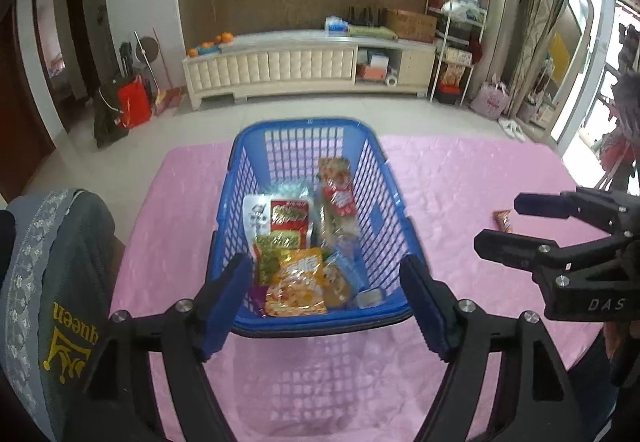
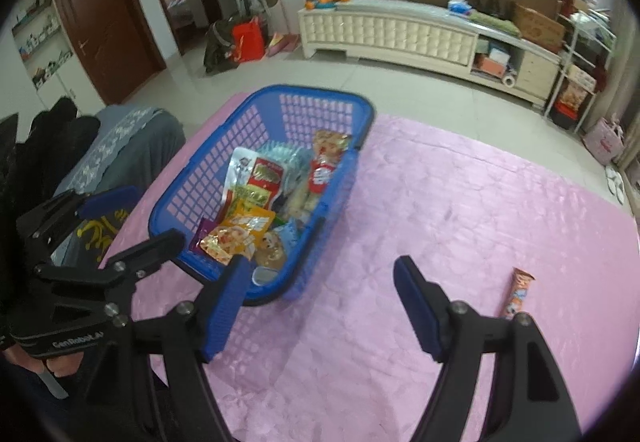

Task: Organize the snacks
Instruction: 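Move the right tool toward the orange snack bar on the table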

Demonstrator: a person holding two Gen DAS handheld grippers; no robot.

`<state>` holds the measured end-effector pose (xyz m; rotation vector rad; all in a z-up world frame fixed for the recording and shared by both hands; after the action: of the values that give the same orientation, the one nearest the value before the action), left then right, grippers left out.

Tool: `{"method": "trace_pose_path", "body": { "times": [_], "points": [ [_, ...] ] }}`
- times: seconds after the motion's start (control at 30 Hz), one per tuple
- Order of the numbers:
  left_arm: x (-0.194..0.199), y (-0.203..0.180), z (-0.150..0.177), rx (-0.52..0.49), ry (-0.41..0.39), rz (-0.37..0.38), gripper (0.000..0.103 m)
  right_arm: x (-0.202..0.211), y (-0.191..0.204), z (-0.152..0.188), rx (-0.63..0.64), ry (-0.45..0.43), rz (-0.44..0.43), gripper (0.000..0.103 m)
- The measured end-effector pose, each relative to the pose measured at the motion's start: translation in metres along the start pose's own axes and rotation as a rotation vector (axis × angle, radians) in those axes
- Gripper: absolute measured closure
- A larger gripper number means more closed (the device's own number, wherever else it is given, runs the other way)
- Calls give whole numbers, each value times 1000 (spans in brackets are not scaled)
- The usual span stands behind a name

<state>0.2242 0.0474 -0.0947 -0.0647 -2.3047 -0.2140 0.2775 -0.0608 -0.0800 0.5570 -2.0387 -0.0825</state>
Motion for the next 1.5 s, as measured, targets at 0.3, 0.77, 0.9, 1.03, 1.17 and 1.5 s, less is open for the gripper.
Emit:
{"method": "trace_pose_path", "body": {
  "times": [0.3,0.77,0.9,1.03,1.17,1.5],
  "points": [
    [22,-38,-18,2,-80,22,28,46,-31,11,-40,-146,-29,25],
    [4,-120,-35,-98,-171,29,16,84,-127,29,-100,-374,230,25],
    [-12,-142,-32,-107,-148,42,0,77,-152,39,-162,-353,238,25],
    [-27,-157,-28,-99,-121,48,0,63,-180,50,-227,-297,241,23],
    [-48,-171,-28,-111,-85,54,0,50,-201,56,-251,-287,287,13],
    [-115,-184,-25,-128,29,88,0,-5,-233,61,-273,-155,323,6]
  ]
}}
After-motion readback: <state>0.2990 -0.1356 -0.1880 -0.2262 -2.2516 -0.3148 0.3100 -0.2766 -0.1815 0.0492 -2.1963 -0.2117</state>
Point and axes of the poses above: each gripper's, at about its wrist camera, not at the fingertips, and x roughly against the way its jaws point, y to its left, z to its underside, the point moved 8 cm from there along -x, roughly the way its jaws point, and after that the axes turned 14 degrees about -x, right-handed, at the moved point
